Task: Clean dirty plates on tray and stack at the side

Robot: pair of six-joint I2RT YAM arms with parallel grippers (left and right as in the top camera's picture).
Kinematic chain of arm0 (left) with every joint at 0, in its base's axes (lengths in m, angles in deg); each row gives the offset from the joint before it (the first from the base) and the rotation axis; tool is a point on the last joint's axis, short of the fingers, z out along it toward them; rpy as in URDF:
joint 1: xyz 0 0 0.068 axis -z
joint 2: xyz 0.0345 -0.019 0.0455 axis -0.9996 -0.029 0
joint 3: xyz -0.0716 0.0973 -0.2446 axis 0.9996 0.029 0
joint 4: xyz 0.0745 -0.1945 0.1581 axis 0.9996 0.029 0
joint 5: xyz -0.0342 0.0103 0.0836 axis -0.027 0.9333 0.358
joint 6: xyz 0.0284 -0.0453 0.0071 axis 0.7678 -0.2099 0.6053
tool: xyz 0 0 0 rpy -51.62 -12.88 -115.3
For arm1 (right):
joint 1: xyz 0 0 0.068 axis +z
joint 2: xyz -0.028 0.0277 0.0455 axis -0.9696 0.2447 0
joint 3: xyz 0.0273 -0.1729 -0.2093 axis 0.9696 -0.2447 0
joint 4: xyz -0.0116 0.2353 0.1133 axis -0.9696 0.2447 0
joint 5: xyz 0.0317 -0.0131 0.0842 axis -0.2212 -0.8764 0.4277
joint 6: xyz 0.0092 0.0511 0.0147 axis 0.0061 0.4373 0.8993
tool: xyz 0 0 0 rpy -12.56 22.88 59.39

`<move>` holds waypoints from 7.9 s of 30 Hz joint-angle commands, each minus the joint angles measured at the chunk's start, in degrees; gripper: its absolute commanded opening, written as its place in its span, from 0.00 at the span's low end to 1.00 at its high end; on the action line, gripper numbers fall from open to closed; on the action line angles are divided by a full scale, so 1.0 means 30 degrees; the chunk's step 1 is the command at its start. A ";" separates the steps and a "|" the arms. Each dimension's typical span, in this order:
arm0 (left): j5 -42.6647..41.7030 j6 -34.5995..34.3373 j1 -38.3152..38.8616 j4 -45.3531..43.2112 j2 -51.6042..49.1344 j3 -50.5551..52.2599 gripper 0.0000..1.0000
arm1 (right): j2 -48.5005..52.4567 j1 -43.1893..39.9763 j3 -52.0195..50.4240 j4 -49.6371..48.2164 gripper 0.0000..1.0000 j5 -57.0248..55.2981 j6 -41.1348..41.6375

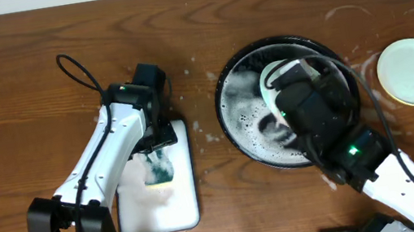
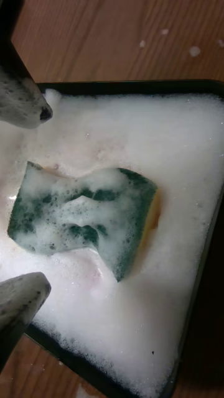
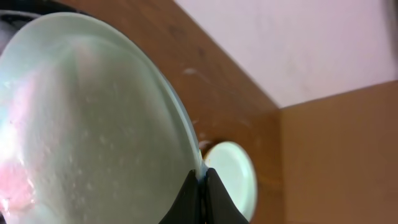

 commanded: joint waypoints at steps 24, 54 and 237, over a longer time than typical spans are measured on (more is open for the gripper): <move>0.0102 0.0138 -0.0066 0.0036 0.0087 0.0015 0.81 | -0.0168 0.2244 0.0299 -0.1741 0.01 -0.4823 -0.3395; 0.0102 0.0138 -0.0066 0.0036 0.0087 0.0015 0.81 | 0.0211 0.2244 0.0299 -0.1756 0.01 -0.4962 -0.3381; 0.0102 0.0138 -0.0066 0.0036 0.0087 0.0015 0.81 | -0.7861 -1.2182 0.0590 0.1727 0.99 2.8793 0.9216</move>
